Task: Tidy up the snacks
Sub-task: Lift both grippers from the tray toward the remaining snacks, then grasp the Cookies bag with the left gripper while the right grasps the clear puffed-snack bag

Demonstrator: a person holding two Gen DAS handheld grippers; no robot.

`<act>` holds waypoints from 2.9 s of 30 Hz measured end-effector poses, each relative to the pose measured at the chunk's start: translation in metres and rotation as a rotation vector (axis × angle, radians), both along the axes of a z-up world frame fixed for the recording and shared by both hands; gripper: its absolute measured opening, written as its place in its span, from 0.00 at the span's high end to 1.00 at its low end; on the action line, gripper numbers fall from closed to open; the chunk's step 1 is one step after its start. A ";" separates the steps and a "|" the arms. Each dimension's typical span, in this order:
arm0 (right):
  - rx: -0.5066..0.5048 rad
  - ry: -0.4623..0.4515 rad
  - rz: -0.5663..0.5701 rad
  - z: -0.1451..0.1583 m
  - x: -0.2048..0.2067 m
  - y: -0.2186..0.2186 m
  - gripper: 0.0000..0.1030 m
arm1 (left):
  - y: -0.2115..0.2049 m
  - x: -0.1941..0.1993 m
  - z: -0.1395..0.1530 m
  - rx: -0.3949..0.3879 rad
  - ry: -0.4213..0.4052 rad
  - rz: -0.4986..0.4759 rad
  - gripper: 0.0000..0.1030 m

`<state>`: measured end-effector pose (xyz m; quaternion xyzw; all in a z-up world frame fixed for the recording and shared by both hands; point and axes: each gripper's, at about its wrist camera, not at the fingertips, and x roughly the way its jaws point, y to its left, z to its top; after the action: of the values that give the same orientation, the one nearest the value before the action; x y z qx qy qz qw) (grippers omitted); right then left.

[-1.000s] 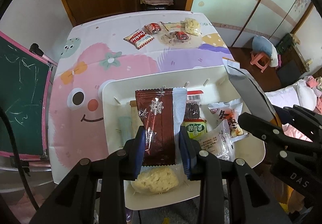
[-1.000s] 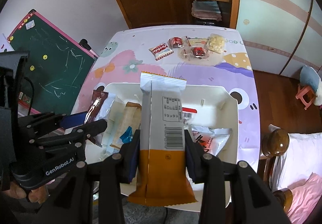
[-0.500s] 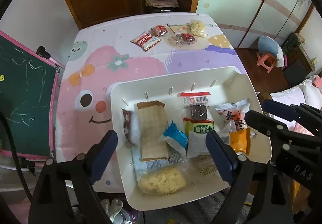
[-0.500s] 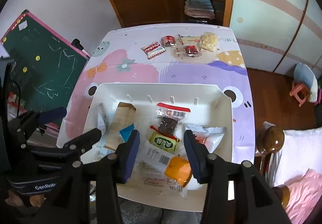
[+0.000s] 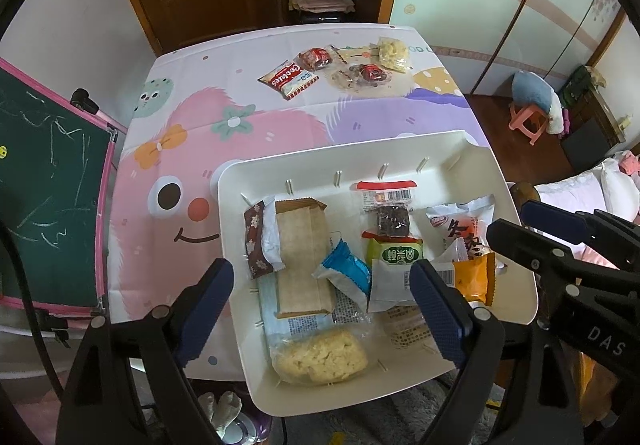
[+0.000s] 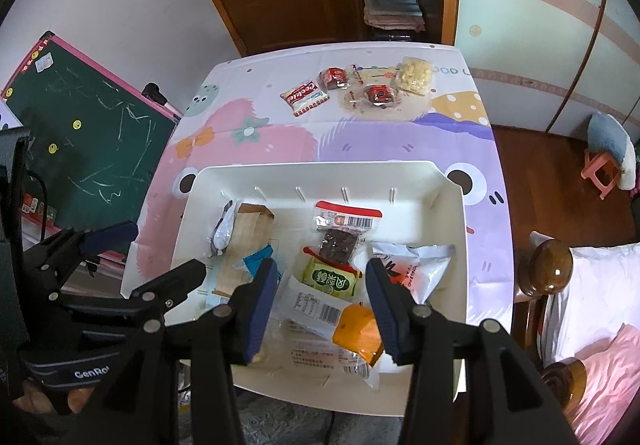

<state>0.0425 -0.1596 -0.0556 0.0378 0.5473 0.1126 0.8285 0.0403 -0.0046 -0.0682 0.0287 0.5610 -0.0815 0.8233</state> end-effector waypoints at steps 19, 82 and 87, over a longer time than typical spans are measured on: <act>0.024 -0.002 -0.043 0.002 0.010 -0.002 0.55 | -0.009 0.014 0.007 0.005 -0.012 -0.017 0.14; -0.040 0.198 -0.356 -0.133 0.379 -0.094 0.33 | 0.026 0.362 -0.181 -0.108 0.245 0.415 0.07; -0.039 0.217 -0.351 -0.147 0.381 -0.089 0.28 | 0.023 0.361 -0.191 -0.110 0.254 0.433 0.07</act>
<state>0.4237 -0.2485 -0.2024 0.1285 0.6205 -0.0487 0.7721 0.4014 0.0186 -0.2589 -0.1473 0.6477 0.0631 0.7448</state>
